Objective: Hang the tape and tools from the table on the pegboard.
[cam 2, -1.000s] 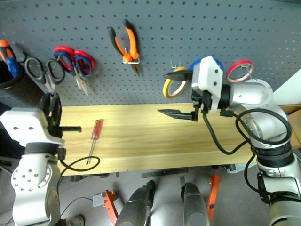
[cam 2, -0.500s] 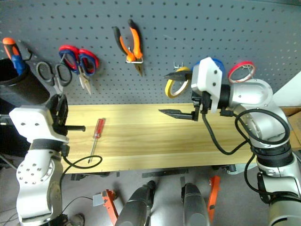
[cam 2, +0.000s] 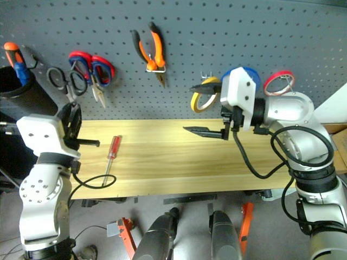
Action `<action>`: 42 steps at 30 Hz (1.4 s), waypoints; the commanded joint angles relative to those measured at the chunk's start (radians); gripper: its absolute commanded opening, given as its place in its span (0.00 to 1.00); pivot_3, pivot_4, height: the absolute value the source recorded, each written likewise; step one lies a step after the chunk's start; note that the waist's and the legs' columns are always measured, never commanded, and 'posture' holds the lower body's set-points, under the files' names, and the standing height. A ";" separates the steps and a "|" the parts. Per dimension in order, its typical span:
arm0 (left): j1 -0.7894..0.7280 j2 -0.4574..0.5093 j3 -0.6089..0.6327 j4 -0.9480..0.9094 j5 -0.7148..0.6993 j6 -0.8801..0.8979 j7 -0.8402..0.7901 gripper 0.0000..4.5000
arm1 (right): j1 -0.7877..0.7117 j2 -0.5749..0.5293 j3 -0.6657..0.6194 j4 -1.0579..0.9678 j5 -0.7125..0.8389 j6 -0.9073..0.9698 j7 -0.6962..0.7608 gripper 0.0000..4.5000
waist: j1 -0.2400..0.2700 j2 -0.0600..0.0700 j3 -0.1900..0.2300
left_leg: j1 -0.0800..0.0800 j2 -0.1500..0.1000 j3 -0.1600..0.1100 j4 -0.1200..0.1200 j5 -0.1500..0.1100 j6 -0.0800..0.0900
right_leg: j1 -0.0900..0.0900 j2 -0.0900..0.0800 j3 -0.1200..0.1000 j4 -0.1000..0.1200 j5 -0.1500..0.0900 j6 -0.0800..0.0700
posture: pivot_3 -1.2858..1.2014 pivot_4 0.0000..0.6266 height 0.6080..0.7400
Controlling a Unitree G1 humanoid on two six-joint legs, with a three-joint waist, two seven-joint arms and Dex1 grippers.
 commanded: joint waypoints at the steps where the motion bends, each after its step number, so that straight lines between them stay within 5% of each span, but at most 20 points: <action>1: -0.013 0.022 -0.006 -0.007 0.009 -0.029 -0.010 0.03 | -0.001 -0.006 -0.012 -0.032 0.005 -0.015 0.007 1.00 | 0.000 0.000 0.000 | 0.000 0.000 0.000 0.000 0.000 0.000 | 0.000 0.000 0.000 0.000 0.000 0.000 | 0.48 0.49 1.00; 19: -0.137 0.041 -0.035 0.187 0.030 0.014 0.022 0.03 | -0.014 0.024 -0.014 -0.037 0.011 0.000 -0.024 1.00 | -0.002 0.000 0.000 | 0.000 0.000 -0.001 0.001 0.000 0.000 | 0.000 0.000 -0.001 0.000 0.001 0.000 | 0.47 0.49 1.00; 32: -0.053 0.016 -0.042 0.187 0.005 0.071 0.010 1.00 | -0.001 0.036 -0.028 -0.068 0.038 0.045 -0.061 1.00 | -0.004 0.000 0.000 | 0.000 0.000 -0.001 0.001 0.000 0.000 | 0.000 0.000 -0.001 0.000 0.001 0.000 | 0.47 0.49 1.00; 37: 0.039 0.014 -0.051 0.191 0.008 0.258 0.014 1.00 | 0.011 0.040 -0.031 -0.084 0.066 0.100 -0.090 1.00 | -0.006 0.000 -0.001 | 0.000 0.000 -0.001 0.000 0.000 0.000 | -0.001 0.000 -0.001 0.000 0.001 0.000 | 0.47 0.50 1.00; 42: -0.017 0.102 -0.050 0.323 0.007 0.403 -0.026 1.00 | 0.007 0.110 -0.041 -0.135 0.139 0.339 -0.269 1.00 | -0.003 0.000 -0.001 | 0.000 0.001 -0.002 0.001 0.002 -0.002 | -0.001 0.001 -0.001 0.003 0.002 -0.001 | 0.47 0.51 1.00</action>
